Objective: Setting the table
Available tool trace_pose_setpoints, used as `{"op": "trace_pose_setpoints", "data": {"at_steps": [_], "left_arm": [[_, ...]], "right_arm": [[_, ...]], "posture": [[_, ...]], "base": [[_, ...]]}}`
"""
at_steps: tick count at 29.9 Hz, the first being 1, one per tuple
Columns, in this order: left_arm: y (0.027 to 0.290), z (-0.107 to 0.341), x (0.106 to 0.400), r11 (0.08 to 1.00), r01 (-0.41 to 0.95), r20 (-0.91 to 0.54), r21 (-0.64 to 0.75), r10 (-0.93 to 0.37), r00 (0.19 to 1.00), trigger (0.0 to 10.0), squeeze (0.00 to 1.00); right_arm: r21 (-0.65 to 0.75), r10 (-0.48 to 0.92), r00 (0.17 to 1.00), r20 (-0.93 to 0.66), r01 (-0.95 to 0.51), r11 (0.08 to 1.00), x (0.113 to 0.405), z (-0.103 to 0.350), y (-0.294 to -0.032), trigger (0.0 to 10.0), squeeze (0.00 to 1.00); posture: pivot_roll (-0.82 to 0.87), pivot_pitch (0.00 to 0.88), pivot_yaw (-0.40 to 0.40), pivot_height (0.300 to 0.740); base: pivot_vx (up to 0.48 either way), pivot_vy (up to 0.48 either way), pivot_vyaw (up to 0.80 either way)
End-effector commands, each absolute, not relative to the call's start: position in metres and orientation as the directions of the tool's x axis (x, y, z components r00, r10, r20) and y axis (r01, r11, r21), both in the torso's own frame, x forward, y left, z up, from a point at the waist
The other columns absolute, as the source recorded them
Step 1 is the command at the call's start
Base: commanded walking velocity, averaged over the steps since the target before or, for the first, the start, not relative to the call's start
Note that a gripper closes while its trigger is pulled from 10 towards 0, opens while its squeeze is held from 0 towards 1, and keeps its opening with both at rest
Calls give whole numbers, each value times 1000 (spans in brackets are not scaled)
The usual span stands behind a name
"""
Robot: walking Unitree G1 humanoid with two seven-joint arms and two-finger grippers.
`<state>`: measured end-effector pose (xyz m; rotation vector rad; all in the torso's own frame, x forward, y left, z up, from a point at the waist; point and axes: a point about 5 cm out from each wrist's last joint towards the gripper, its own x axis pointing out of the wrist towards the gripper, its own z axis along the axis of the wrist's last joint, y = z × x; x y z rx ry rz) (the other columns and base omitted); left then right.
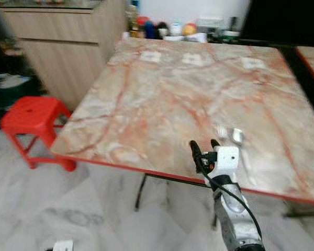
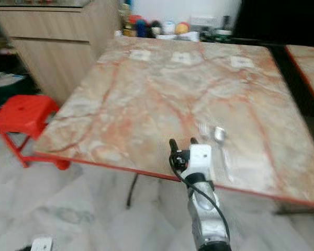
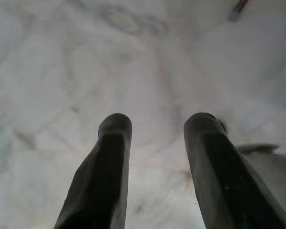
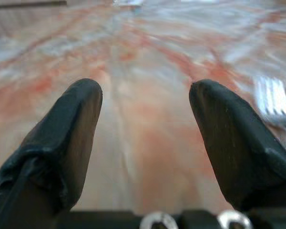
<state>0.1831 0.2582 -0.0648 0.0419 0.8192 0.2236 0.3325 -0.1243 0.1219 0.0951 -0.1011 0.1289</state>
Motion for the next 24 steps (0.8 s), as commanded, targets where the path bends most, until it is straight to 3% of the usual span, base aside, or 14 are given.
{"op": "trace_pose_setpoints", "data": {"at_steps": [1,9,24], "left_arm": [[254,-76,164,976,-188,-773,111,203,601,10000,0],[255,-76,165,976,-186,-774,114,205,600,10000,0],[255,-75,166,978,-174,-776,115,198,599,10000,0]], "right_arm": [[101,8,998,56,-14,995,333,120,-144,10000,0],[87,-149,988,-38,152,985,338,128,-157,10000,0],[68,-199,963,-180,214,974,346,126,-176,10000,0]], "posture": [[3,168,35,740],[3,172,37,740],[10,173,41,740]], "base": [[0,0,0],[0,0,0],[0,0,0]]}}
